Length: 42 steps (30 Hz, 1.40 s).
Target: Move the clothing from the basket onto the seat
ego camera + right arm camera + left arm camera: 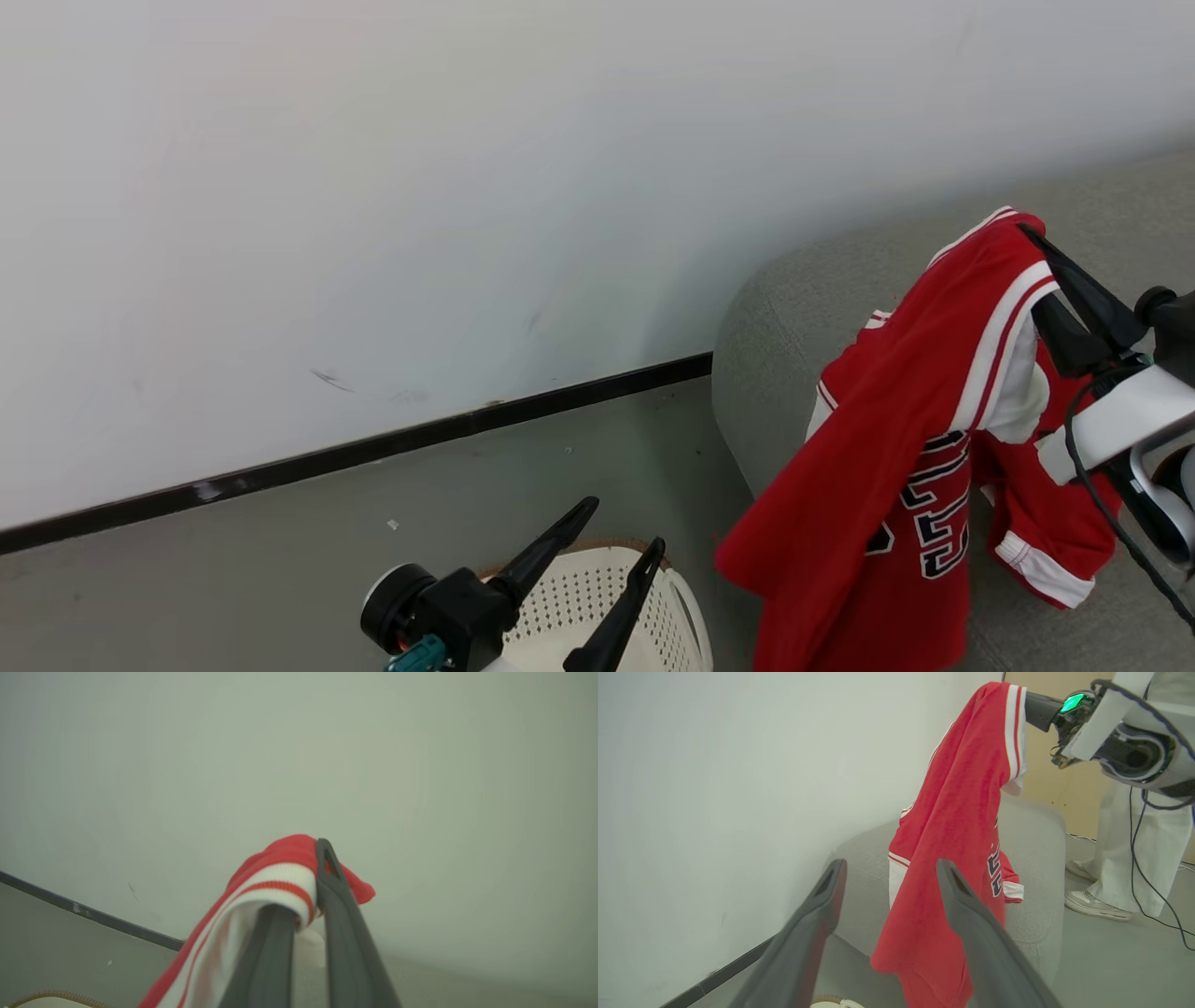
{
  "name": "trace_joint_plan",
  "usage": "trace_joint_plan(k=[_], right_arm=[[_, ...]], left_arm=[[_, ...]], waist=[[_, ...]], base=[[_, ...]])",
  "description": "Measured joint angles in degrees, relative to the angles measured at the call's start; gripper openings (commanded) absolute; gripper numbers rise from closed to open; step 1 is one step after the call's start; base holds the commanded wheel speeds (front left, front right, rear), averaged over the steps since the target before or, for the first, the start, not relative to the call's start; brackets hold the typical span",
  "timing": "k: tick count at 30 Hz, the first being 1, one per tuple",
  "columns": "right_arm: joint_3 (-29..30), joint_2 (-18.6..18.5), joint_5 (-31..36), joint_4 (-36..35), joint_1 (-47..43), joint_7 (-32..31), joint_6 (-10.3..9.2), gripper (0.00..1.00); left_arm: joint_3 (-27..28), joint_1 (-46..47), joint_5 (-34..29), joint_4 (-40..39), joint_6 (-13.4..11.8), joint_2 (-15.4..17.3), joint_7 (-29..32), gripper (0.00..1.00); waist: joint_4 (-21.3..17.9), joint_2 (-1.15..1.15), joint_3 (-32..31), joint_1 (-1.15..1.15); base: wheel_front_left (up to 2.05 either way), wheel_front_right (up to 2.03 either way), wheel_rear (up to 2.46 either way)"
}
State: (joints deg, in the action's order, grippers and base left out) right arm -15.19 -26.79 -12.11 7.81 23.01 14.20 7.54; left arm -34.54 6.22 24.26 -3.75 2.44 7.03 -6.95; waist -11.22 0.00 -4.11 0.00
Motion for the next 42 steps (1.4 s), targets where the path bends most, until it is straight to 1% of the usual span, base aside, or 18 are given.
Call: trace_joint_plan(k=[9,17,20,24,28,33,37,42], right_arm=[[3.6,1.1,1.6,-3.7,-5.6,0.0,0.0,0.0],[6.7,2.4,1.4,-4.7,-9.8,0.0,0.0,0.0],[5.5,3.0,0.7,-5.0,-10.0,0.0,0.0,0.0],[1.9,2.8,0.5,-5.1,-9.0,0.0,0.0,0.0],[-1.0,2.3,-0.9,-5.2,-2.5,-0.2,0.0,0.0],[-1.6,1.7,-3.4,-5.3,9.1,-1.7,0.0,0.0],[0.1,0.8,-4.6,-3.3,17.5,-3.8,0.0,0.0],[6.3,0.0,-7.4,2.5,26.3,-7.1,0.0,0.0]], left_arm=[[-1.9,0.0,0.0,0.1,0.8,-1.0,-0.2,1.0],[-2.9,0.0,0.0,0.2,1.2,-1.4,-0.2,1.0],[-3.1,0.0,0.0,0.3,1.2,-1.5,-0.2,1.0],[-3.2,0.0,-0.1,0.2,1.2,-1.5,-0.2,1.0],[-2.7,0.1,-0.2,0.2,0.6,-1.5,-0.2,1.0],[-2.4,0.2,-0.4,-0.4,0.0,-1.5,-0.2,1.0],[-1.9,0.4,-1.8,-0.9,-0.8,-1.5,-0.2,1.0],[-1.5,0.6,-2.5,-1.3,-1.4,-1.0,0.4,1.0]], waist=[[-3.5,0.0,0.0,0.0],[-6.6,0.0,0.3,0.0],[-7.6,0.0,0.5,0.0],[-8.7,0.0,1.0,0.0],[-9.4,0.0,1.8,0.0],[-9.8,0.0,3.2,0.0],[-9.9,0.0,4.6,0.0],[-9.5,0.0,6.4,0.0]], base=[[0.0,0.0,0.0],[0.0,0.0,0.0],[0.0,0.0,0.0],[0.0,0.0,0.0],[0.0,0.0,0.0],[0.0,0.0,0.0],[0.0,0.0,0.0],[0.0,0.0,0.0]])
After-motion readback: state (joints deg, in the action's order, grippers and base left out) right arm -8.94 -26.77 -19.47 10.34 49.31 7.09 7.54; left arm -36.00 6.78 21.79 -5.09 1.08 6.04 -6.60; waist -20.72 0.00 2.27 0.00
